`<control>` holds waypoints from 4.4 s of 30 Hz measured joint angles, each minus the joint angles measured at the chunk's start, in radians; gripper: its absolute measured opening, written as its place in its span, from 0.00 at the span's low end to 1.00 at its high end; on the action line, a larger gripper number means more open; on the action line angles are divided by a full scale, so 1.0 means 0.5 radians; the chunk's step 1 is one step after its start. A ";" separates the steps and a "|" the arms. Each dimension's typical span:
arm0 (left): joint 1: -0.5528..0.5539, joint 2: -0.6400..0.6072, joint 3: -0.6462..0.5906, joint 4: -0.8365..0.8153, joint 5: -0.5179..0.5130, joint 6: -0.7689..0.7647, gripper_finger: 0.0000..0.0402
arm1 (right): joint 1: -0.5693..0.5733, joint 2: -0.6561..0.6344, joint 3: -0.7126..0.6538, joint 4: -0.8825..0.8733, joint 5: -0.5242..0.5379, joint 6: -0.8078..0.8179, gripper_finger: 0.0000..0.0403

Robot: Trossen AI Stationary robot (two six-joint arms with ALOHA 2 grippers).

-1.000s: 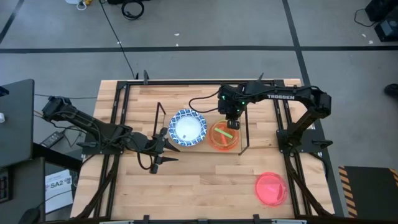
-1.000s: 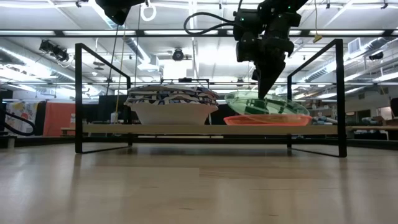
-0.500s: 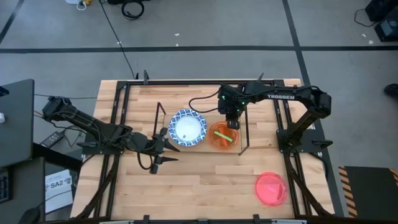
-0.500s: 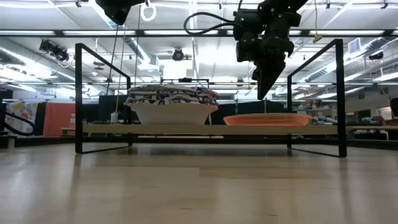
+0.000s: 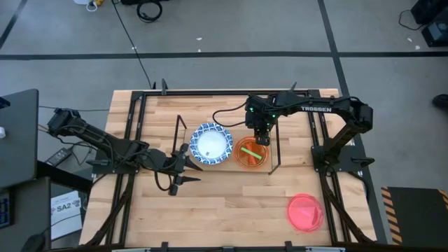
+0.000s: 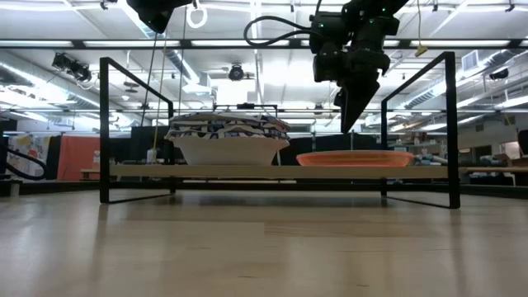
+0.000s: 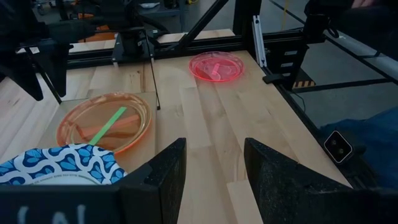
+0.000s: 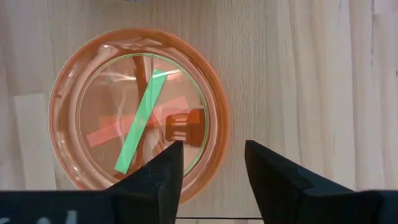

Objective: Place and stack plates onto a shelf
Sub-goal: Stack the pink plate on top of the green plate on the shelf

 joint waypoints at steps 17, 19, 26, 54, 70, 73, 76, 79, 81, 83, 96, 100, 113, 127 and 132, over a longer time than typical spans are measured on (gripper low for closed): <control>0.000 0.000 0.000 0.000 0.000 0.000 0.42 | 0.000 0.000 0.028 0.255 0.001 -0.004 0.44; -0.001 0.000 0.000 0.000 0.000 0.000 0.42 | 0.000 0.000 0.068 0.251 0.001 -0.005 0.44; 0.000 0.000 0.000 0.001 0.000 -0.002 0.42 | 0.042 -0.030 0.300 0.079 0.001 -0.007 0.44; 0.002 -0.001 0.000 0.001 0.000 -0.002 0.42 | 1.223 -0.047 0.930 -1.092 0.125 0.909 0.44; 0.002 -0.001 0.000 0.006 0.000 -0.002 0.42 | 2.101 -0.079 0.930 -1.105 0.681 1.894 0.44; 0.002 -0.001 0.000 0.007 0.000 -0.001 0.42 | 2.217 -0.079 0.930 -1.108 0.766 2.043 0.44; 0.002 -0.001 0.000 0.007 0.000 -0.001 0.42 | 2.310 -0.079 0.930 -1.109 0.855 2.186 0.44; 0.002 -0.001 0.000 0.007 0.000 -0.001 0.42 | 2.382 -0.079 0.930 -1.112 0.925 2.327 0.44; 0.002 -0.001 0.000 0.007 0.000 -0.001 0.42 | 2.419 -0.079 0.919 -1.107 0.956 2.407 0.44; 0.002 0.000 0.000 0.007 0.000 0.000 0.42 | 2.450 -0.079 0.883 -1.112 0.965 2.468 0.44; 0.002 -0.001 0.000 0.008 0.000 0.000 0.42 | 2.480 -0.079 0.276 -1.046 0.774 2.506 0.44; 0.002 -0.001 0.000 0.008 0.000 0.000 0.42 | 2.440 -0.079 0.079 -0.874 0.596 2.375 0.44; 0.001 -0.001 0.000 0.008 0.000 -0.001 0.42 | 2.270 -0.078 -0.312 -0.449 0.546 1.933 0.44; 0.001 -0.001 0.000 0.007 0.000 0.000 0.42 | 2.143 -0.343 -0.886 0.079 0.314 1.839 0.44; 0.001 -0.001 0.000 0.007 0.000 -0.002 0.42 | 2.134 -0.413 -1.050 0.231 0.311 1.836 0.44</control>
